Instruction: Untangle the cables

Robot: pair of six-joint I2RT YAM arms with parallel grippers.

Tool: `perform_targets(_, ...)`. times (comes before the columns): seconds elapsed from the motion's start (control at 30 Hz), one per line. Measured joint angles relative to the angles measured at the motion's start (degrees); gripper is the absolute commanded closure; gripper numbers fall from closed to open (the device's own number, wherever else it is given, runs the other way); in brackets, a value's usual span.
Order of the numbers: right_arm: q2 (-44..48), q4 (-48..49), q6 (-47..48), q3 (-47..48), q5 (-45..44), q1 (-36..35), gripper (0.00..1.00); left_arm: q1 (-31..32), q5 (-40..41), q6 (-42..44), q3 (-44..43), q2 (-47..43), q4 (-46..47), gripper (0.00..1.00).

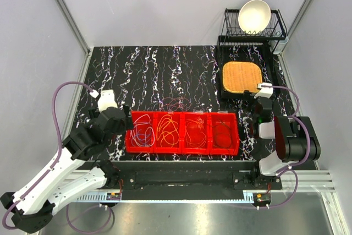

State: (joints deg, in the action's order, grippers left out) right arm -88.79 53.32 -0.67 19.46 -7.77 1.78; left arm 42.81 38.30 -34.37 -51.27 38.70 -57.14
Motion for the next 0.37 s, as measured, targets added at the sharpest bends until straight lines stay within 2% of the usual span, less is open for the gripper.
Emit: perform_targets(0.37,-0.13,0.37,0.04,-0.02,1.36,0.00,0.00,0.00,0.79,-0.42,0.00,-0.39,-0.59,0.01)
